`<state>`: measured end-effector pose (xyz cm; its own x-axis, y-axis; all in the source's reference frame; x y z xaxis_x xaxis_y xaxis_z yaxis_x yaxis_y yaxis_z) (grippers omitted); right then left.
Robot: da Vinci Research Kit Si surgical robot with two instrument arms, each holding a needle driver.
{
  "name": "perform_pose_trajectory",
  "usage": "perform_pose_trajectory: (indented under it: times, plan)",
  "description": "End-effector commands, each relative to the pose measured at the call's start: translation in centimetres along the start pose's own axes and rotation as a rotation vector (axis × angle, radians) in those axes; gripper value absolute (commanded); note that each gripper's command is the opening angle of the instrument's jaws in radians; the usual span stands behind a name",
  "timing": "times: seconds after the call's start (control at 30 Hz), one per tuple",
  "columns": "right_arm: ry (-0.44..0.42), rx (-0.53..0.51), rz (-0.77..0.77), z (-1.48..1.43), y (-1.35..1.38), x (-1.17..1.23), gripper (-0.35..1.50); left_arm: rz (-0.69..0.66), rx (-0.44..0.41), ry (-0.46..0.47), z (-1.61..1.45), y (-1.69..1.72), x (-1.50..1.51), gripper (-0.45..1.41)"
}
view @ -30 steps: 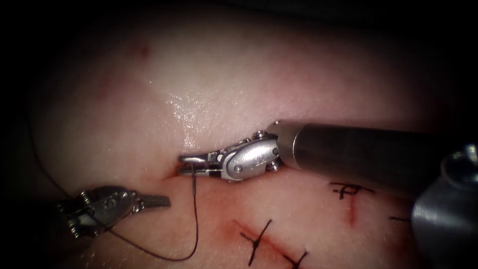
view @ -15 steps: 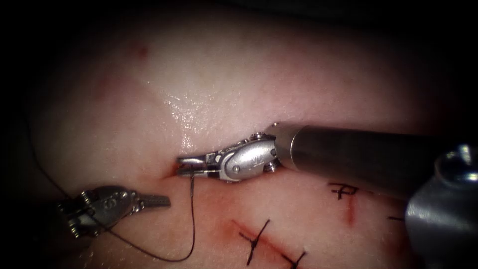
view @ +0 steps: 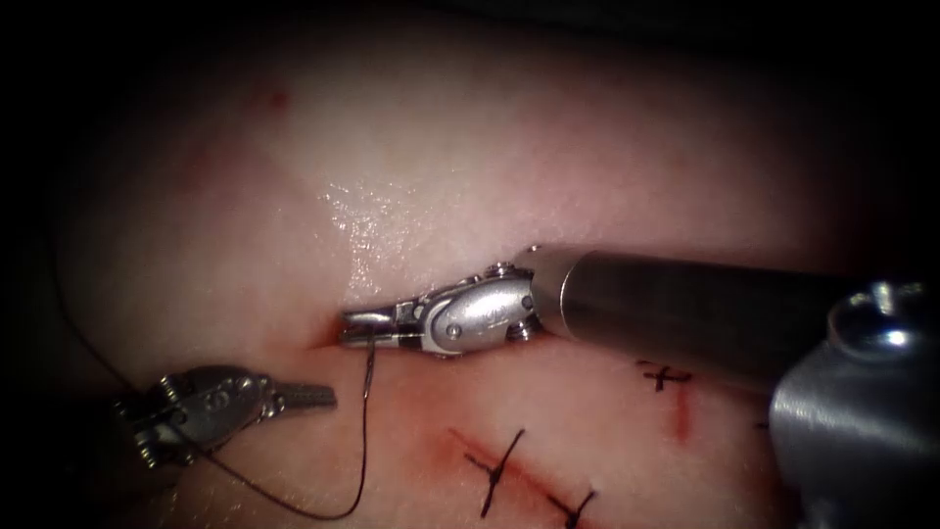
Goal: Wound Closure
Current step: Insert the needle through the skin above the incision with the right gripper.
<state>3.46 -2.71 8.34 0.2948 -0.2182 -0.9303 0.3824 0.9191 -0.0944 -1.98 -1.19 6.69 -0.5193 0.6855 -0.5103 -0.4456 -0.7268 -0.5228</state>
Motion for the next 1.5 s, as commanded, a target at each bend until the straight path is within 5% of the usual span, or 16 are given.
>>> perform_pose_trajectory:
  times: [0.03,1.5]
  plan:
    - [0.000,0.002,-0.001,0.10,0.01,-0.04,-0.35,0.001,0.000,0.001,0.08,-0.03,0.01,-0.45]
    - [-0.028,0.203,0.061,0.70,-0.22,-0.10,-0.35,0.007,-0.014,-0.014,0.11,-0.06,-0.06,-0.45]
